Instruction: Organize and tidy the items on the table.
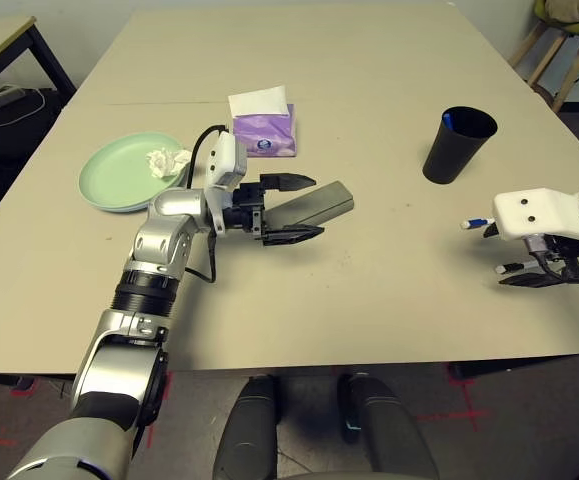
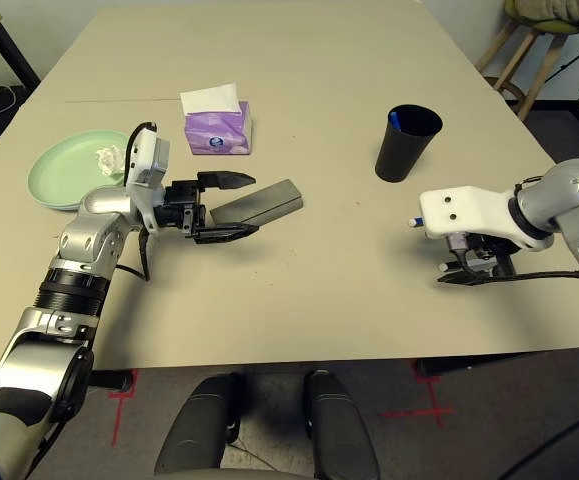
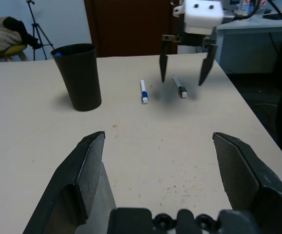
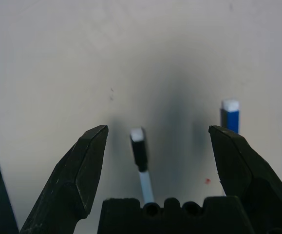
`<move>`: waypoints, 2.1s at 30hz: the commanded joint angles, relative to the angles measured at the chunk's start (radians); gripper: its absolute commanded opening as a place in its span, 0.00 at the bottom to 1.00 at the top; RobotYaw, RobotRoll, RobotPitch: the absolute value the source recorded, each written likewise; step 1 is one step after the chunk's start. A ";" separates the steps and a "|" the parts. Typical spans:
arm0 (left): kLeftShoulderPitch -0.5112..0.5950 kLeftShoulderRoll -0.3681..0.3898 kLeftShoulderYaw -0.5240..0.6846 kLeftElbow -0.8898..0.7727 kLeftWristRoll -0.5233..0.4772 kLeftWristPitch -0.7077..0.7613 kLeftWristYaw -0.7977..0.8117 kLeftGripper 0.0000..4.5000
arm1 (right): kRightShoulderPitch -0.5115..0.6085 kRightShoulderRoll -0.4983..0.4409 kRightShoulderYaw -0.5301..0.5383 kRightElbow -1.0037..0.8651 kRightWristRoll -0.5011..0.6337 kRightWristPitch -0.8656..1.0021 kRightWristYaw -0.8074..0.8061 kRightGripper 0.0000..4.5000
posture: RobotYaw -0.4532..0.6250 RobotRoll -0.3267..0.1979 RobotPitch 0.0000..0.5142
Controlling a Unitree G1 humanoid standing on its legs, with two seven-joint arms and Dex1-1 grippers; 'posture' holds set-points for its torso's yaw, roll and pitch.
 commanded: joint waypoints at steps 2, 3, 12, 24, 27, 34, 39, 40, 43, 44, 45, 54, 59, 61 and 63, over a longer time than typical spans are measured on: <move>0.055 0.012 -0.004 -0.056 -0.007 0.029 0.036 1.00 | -0.015 0.000 0.023 0.066 -0.044 -0.073 0.030 1.00 | 0.51 0.62 0.42; 0.064 0.015 -0.003 -0.067 -0.008 0.035 0.046 1.00 | -0.018 -0.001 0.023 0.081 -0.051 -0.088 0.033 1.00 | 0.51 0.62 0.42; 0.114 0.045 0.012 -0.123 -0.020 0.067 0.094 1.00 | -0.013 0.021 0.025 0.135 -0.089 -0.150 0.034 1.00 | 0.52 0.62 0.43; 0.141 0.070 0.020 -0.156 -0.031 0.079 0.122 1.00 | -0.036 0.035 0.031 0.199 -0.138 -0.223 0.051 1.00 | 0.53 0.62 0.44; 0.141 0.070 0.018 -0.158 -0.032 0.080 0.128 1.00 | -0.028 0.033 0.032 0.209 -0.146 -0.230 0.059 1.00 | 0.54 0.62 0.45; 0.146 0.077 0.017 -0.168 -0.037 0.086 0.135 1.00 | -0.023 0.050 0.049 0.261 -0.198 -0.284 0.028 1.00 | 0.55 0.62 0.44; 0.147 0.083 0.015 -0.176 -0.039 0.090 0.140 1.00 | -0.033 0.061 0.065 0.289 -0.217 -0.323 0.020 0.96 | 0.55 0.62 0.43; 0.148 0.084 0.015 -0.177 -0.040 0.089 0.141 1.00 | -0.034 0.061 0.067 0.294 -0.218 -0.328 0.022 0.91 | 0.56 0.62 0.43; 0.150 0.085 0.014 -0.178 -0.040 0.087 0.144 1.00 | -0.040 0.064 0.070 0.306 -0.223 -0.337 0.023 0.70 | 0.56 0.62 0.42; 0.150 0.085 0.014 -0.179 -0.040 0.087 0.144 1.00 | -0.042 0.066 0.070 0.308 -0.223 -0.338 0.023 0.62 | 0.56 0.62 0.42; 0.151 0.085 0.013 -0.179 -0.040 0.087 0.145 1.00 | -0.044 0.067 0.070 0.310 -0.224 -0.340 0.023 0.53 | 0.56 0.62 0.42; 0.140 0.081 0.010 -0.160 -0.032 0.073 0.144 1.00 | -0.061 0.073 0.057 0.293 -0.203 -0.318 0.050 0.07 | 0.55 0.62 0.39; 0.129 0.078 0.008 -0.138 -0.028 0.064 0.141 1.00 | -0.048 0.063 0.040 0.187 -0.043 -0.109 0.113 0.07 | 0.54 0.62 0.36; 0.124 0.077 0.007 -0.127 -0.027 0.060 0.138 1.00 | -0.049 0.044 0.053 0.104 0.064 0.020 0.113 0.07 | 0.53 0.62 0.36; 0.121 0.077 0.007 -0.119 -0.026 0.057 0.134 1.00 | -0.053 0.022 0.069 0.039 0.151 0.099 0.113 0.07 | 0.53 0.62 0.35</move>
